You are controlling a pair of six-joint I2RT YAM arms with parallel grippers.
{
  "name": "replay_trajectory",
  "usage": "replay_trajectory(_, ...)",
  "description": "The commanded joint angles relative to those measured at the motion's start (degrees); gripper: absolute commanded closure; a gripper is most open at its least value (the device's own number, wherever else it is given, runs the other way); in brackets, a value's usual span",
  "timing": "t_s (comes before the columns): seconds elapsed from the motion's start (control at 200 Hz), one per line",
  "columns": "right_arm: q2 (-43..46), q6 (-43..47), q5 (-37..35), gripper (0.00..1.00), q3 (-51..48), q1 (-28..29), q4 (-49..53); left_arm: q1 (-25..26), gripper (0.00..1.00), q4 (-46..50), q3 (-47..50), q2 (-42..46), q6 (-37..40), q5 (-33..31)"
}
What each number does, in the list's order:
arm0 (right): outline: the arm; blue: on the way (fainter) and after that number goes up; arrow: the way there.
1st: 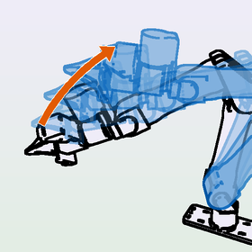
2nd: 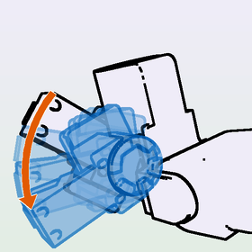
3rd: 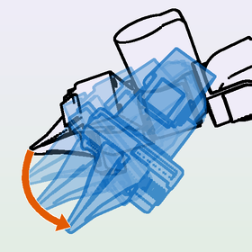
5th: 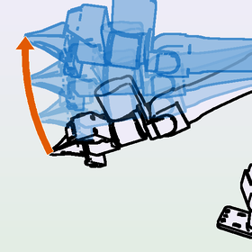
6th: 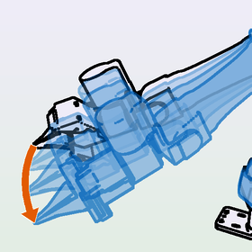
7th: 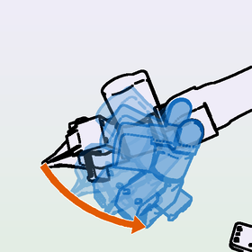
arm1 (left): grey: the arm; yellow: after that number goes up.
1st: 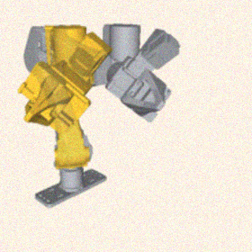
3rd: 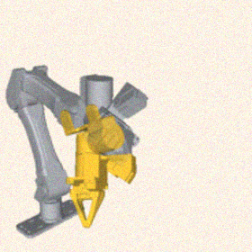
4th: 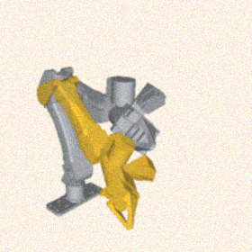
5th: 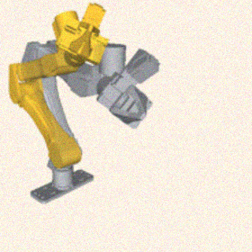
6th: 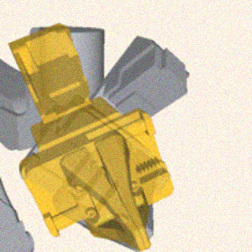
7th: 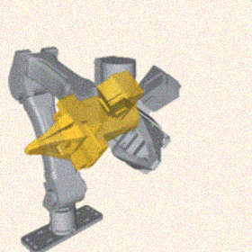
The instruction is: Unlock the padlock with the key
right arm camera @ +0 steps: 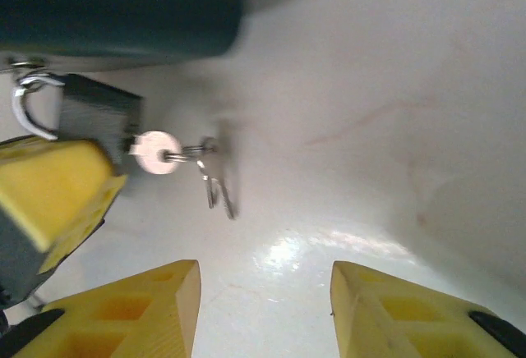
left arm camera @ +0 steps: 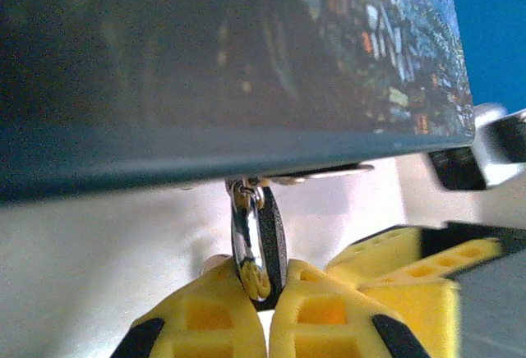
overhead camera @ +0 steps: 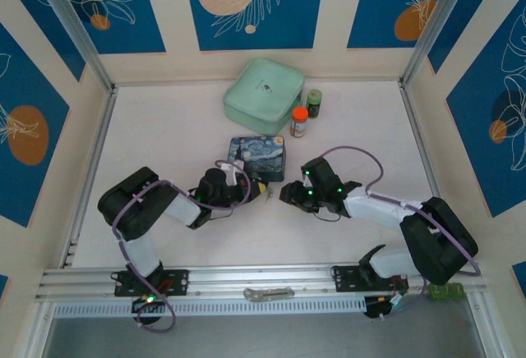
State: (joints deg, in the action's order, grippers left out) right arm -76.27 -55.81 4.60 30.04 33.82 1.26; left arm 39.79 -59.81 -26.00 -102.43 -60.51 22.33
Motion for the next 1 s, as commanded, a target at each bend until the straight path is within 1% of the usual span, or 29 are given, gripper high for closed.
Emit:
replay_trajectory(0.0, 0.7, -7.6, 6.9, 0.55, -1.1, -1.4, -10.3, 0.9, 1.00, -7.8, 1.1, -3.3, -9.7, 4.1)
replay_trajectory(0.07, -0.3, -8.6, 8.1, 0.55, -1.4, -1.6, -13.2, 0.9, 1.00, -11.6, 1.2, -4.8, -12.0, 4.4)
replay_trajectory(0.23, -1.8, -14.7, 8.6, 0.59, -5.4, -2.2, -26.1, 1.1, 1.00, -15.0, 1.9, -6.5, -13.9, 3.7)
replay_trajectory(0.31, -3.0, -15.9, 8.4, 0.60, -5.5, -2.3, -27.8, 1.3, 1.00, -15.5, 2.1, -6.4, -14.3, 3.4)
replay_trajectory(0.405, -4.7, -17.5, 8.1, 0.64, -5.6, -2.4, -31.0, 1.4, 1.00, -16.1, 2.0, -6.3, -14.6, 3.5)
replay_trajectory(0.64, -9.4, -20.7, 8.9, 0.69, -5.3, -2.5, -38.0, 1.9, 1.00, -17.1, 1.3, -6.5, -15.6, 3.5)
replay_trajectory(0.735, -10.2, -21.1, 8.8, 0.75, -5.3, -2.7, -39.2, 2.0, 1.00, -18.2, 1.4, -6.8, -16.3, 3.4)
replay_trajectory(0.85, -10.7, -21.8, 8.5, 0.84, -5.6, -2.9, -41.0, 2.1, 1.00, -19.1, 1.4, -7.0, -17.0, 3.4)
replay_trajectory(0.965, -11.0, -23.6, 8.7, 1.00, -5.7, -3.3, -41.9, 2.2, 1.00, -20.5, 1.2, -7.4, -17.5, 3.5)
replay_trajectory(0.995, -11.1, -24.8, 9.2, 1.00, -5.6, -3.5, -42.0, 2.2, 1.00, -20.9, 1.1, -7.6, -17.6, 3.6)
